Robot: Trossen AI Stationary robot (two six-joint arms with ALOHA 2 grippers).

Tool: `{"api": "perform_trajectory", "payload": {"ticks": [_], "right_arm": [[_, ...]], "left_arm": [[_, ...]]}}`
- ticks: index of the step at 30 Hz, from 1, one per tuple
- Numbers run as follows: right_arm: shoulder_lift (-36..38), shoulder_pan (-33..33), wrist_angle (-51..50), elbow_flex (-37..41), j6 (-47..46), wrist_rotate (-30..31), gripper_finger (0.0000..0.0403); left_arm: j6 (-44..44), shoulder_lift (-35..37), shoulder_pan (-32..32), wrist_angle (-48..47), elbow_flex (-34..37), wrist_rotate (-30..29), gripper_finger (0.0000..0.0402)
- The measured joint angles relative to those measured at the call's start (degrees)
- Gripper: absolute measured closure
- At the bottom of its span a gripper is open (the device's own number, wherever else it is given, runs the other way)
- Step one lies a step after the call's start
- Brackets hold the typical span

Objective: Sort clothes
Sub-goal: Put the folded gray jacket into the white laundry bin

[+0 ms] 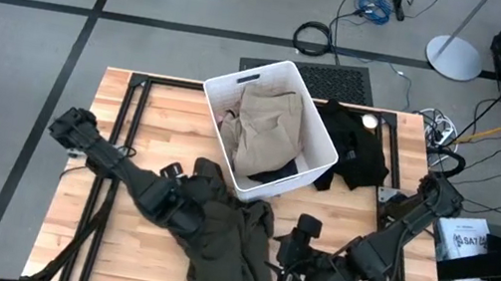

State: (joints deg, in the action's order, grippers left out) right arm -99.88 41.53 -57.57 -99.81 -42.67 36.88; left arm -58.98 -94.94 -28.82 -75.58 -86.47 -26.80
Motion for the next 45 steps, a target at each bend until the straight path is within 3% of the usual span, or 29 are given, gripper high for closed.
{"api": "perform_trajectory", "payload": {"ticks": [3,8,18,25,31,36,45], "right_arm": [[0.0,0.69,-0.85,0.0,-1.15,-0.07,0.0152],[0.0,1.35,-3.27,0.02,-4.3,0.33,0.0152],[-0.04,1.35,-4.1,0.04,-5.98,0.42,0.0152],[-0.09,1.39,-4.48,0.1,-6.2,0.35,0.0152],[-0.09,1.32,-4.77,0.13,-6.2,0.35,0.0152],[-0.09,1.32,-4.91,0.13,-6.2,0.43,0.0152],[-0.42,-0.27,-5.25,0.13,-6.11,0.33,0.0152]], "left_arm": [[0.62,0.0,1.93,0.81,2.87,3.6,0.0169],[12.4,-0.04,2.57,6.81,6.9,12.49,0.015],[23.49,-0.04,2.06,18.8,7.98,14.81,0.0148],[21.9,0.14,2.13,23.75,15.48,15.08,0.0148],[19.95,0.2,2.06,39.87,24.52,17.0,0.0148],[12.98,-1.72,2.45,41.36,30.95,14.73,0.0148],[14.83,-9.92,2.13,57.14,34.09,11.6,0.0148]]}}
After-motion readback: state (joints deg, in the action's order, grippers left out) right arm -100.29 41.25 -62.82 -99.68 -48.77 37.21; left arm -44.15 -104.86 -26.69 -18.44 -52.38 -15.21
